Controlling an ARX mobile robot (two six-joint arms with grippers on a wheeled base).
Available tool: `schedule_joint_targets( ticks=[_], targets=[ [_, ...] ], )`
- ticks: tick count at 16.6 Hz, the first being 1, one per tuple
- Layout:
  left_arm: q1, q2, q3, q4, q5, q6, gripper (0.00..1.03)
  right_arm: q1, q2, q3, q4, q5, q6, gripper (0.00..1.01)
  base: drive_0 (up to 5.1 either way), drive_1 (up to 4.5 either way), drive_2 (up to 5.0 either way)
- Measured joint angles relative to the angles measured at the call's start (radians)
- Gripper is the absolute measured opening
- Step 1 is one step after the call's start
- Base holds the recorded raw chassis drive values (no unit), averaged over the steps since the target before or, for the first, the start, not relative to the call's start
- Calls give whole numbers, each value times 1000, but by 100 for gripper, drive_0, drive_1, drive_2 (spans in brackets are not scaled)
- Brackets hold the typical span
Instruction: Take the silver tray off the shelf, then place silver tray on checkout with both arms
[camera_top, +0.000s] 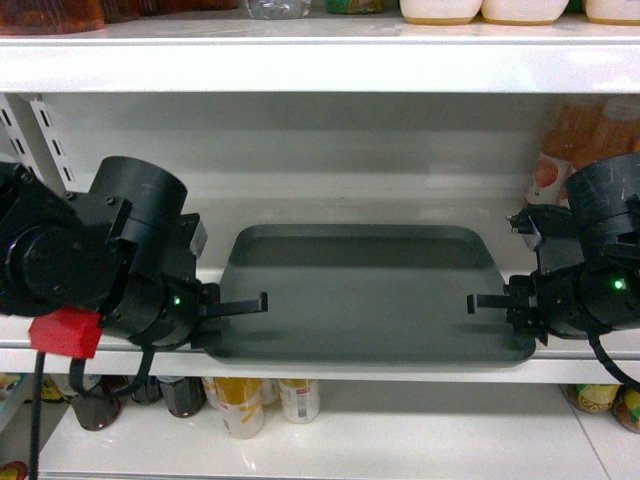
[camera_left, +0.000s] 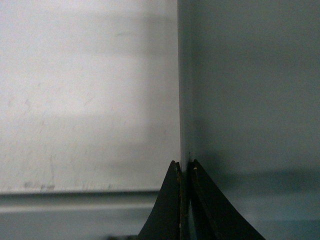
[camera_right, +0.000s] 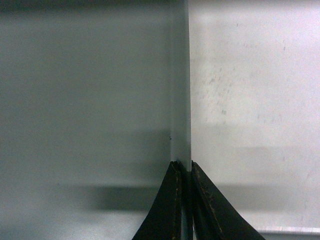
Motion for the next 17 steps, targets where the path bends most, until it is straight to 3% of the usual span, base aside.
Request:
schedule_joint_targets(
  ticks=[7, 14, 17],
  targets=[
    [-69, -333, -325, 147, -85, 4, 3, 16, -348, -378, 188, -3, 63, 3, 0, 0, 0],
    [-130, -680, -523, 117, -165, 29, 3, 31, -782, -644, 158, -24, 90, 3, 0, 0, 0],
    [-141, -710, -558, 163, -204, 70, 3, 37, -853, -681, 177, -31, 99, 2, 0, 0, 0]
  ],
)
